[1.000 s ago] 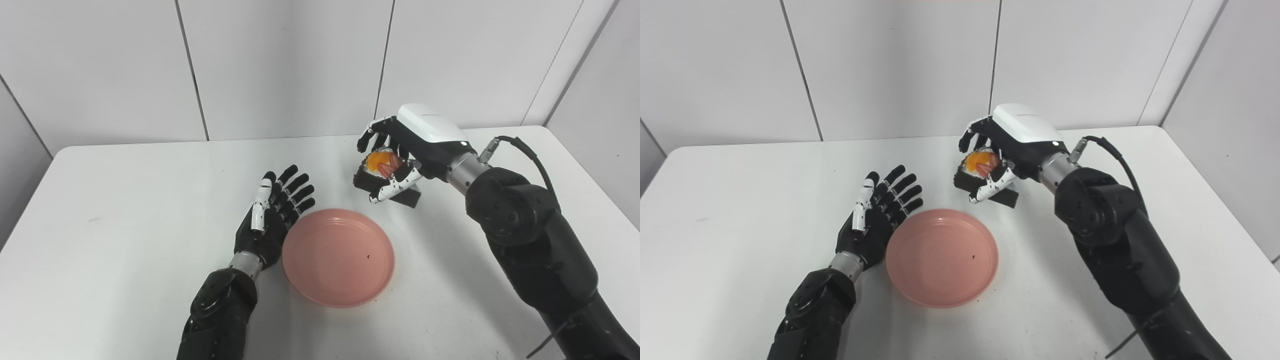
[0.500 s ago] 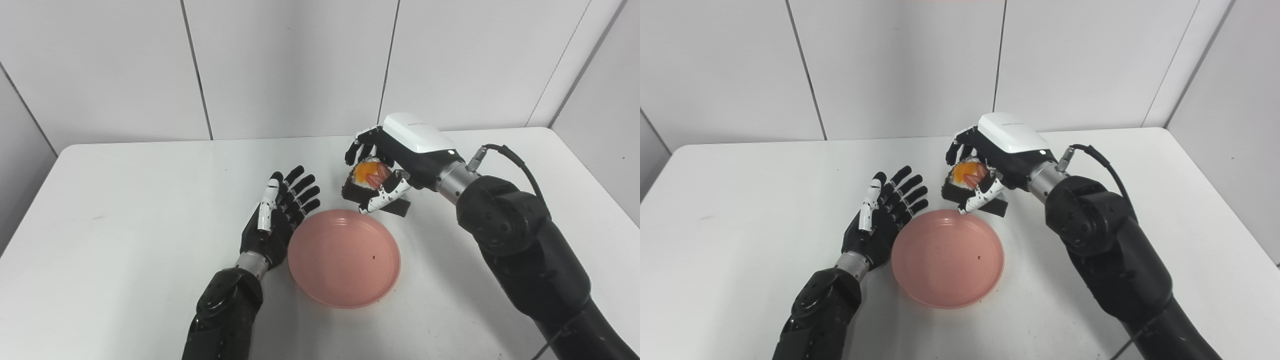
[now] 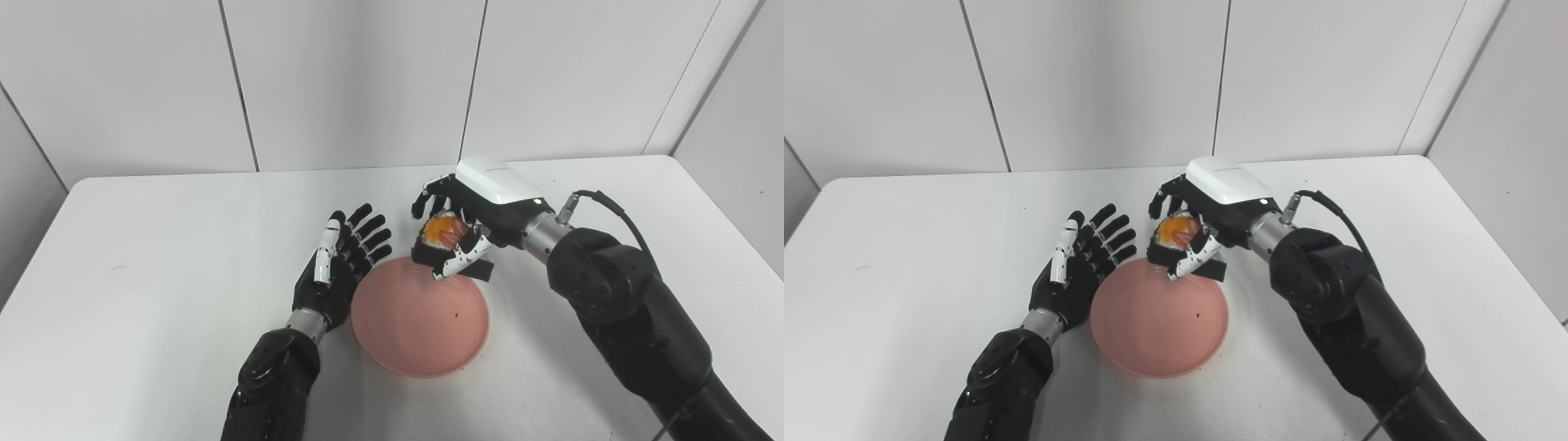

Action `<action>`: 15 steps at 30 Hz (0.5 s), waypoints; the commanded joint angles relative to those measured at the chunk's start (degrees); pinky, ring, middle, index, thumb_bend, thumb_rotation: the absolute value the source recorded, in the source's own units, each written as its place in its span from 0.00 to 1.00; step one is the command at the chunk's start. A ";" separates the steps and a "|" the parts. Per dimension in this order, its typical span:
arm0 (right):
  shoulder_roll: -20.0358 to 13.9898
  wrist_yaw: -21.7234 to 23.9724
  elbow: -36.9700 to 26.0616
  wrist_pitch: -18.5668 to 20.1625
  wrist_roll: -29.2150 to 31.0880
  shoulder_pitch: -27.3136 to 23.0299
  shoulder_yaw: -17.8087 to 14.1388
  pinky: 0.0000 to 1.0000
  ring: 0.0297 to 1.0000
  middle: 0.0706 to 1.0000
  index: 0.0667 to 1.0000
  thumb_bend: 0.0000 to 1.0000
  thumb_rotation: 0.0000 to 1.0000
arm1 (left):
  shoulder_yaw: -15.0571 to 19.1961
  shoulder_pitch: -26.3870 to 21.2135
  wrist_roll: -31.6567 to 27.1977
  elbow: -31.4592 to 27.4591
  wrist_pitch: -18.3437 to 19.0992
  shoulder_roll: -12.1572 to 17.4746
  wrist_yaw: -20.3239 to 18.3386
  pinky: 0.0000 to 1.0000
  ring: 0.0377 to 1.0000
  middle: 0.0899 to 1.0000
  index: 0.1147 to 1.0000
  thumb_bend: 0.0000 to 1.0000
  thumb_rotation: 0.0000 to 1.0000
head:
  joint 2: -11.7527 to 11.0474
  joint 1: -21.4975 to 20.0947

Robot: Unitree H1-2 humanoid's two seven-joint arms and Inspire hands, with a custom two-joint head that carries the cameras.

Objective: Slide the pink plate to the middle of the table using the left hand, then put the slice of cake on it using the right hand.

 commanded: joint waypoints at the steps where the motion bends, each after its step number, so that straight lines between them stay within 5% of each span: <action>1: -0.06 -1.65 0.10 -2.95 -0.69 -0.98 0.20 0.37 0.37 0.46 0.51 0.51 0.00 | 0.10 1.90 0.97 1.42 5.00 0.56 2.28 0.85 0.86 0.86 0.85 0.43 1.00 | -0.07 0.04; 7: 0.19 -1.26 1.36 -4.06 -2.06 -0.47 2.17 0.42 0.37 0.44 0.52 0.51 0.00 | -0.03 2.05 1.06 0.28 5.46 0.76 1.94 0.86 0.86 0.87 0.86 0.42 1.00 | 1.19 -0.88; 15: 1.25 -1.49 2.26 -5.97 -2.18 0.00 2.75 0.32 0.34 0.43 0.54 0.50 0.00 | 0.01 2.02 1.29 -0.88 6.34 0.83 2.31 0.84 0.85 0.86 0.85 0.41 1.00 | 2.87 -1.96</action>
